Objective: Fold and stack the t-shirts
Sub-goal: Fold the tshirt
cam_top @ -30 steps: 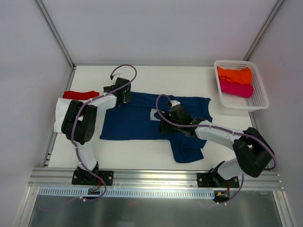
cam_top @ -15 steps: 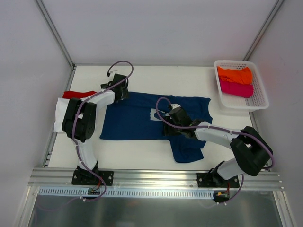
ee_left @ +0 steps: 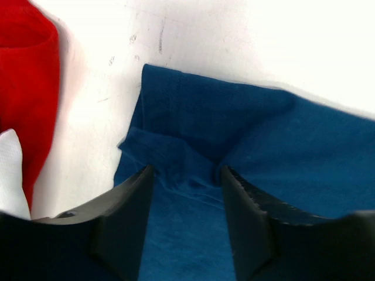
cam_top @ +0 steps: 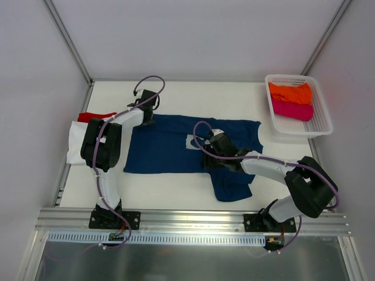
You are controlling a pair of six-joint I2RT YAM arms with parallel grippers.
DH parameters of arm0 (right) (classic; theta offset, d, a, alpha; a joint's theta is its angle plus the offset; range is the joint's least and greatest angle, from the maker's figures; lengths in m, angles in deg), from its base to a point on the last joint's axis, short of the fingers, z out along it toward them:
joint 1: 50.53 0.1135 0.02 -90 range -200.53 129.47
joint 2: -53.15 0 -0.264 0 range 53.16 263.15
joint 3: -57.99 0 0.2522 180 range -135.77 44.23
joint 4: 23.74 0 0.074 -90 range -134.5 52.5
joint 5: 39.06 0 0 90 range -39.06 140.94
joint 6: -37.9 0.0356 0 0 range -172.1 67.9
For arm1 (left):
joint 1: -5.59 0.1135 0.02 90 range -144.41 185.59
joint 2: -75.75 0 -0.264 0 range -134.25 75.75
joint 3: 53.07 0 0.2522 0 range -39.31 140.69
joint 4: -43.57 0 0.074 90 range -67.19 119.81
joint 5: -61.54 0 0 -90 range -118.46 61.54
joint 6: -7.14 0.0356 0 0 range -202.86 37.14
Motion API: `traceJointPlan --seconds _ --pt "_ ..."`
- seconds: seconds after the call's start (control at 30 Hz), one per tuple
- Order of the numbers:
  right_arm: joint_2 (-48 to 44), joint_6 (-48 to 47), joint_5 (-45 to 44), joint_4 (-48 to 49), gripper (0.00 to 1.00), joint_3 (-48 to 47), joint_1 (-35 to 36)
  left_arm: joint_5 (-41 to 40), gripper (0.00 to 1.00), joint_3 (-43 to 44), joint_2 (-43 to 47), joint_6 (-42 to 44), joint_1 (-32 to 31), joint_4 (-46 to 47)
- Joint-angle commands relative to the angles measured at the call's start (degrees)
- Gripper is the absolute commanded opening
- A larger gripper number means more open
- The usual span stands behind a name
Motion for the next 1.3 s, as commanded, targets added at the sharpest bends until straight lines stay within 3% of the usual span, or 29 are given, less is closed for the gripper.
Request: traceJointPlan --seconds 0.0,0.1,0.2,0.47,0.7,0.97,1.13,1.23,1.27 --pt "-0.2 0.7 -0.7 1.5 0.48 0.3 0.0 0.6 0.42 1.9 -0.3 -0.2 0.6 -2.1" --pt "0.3 0.9 -0.2 1.5 0.48 0.3 0.0 0.4 0.25 1.7 -0.2 -0.3 0.6 -2.2" --pt "1.1 1.0 0.0 1.4 0.47 0.3 0.0 0.5 0.17 1.6 0.1 -0.4 0.5 -2.7" --pt "2.1 1.1 0.6 3.0 0.47 0.3 0.0 1.3 0.03 -3.2 4.3 -3.0 0.5 -3.1" --pt "3.6 1.2 2.7 4.2 0.46 0.4 0.0 1.1 0.0 -10.6 9.8 -5.4 0.1 -3.1" --pt "4.1 1.7 4.3 5.9 0.46 1.2 0.1 -0.2 0.01 -13.0 14.2 -5.5 -0.5 -3.1" --pt "3.8 1.7 4.3 6.0 0.47 1.9 0.1 -0.8 0.67 -8.9 10.8 -3.4 -0.3 -3.1" --pt "3.1 1.7 4.0 5.9 0.48 2.8 0.0 -1.8 0.87 -6.3 8.5 -2.2 -0.2 -3.1" --pt "2.4 1.6 3.8 5.9 0.48 3.0 0.0 -2.1 0.87 -5.0 7.8 -1.9 -0.1 -3.1"
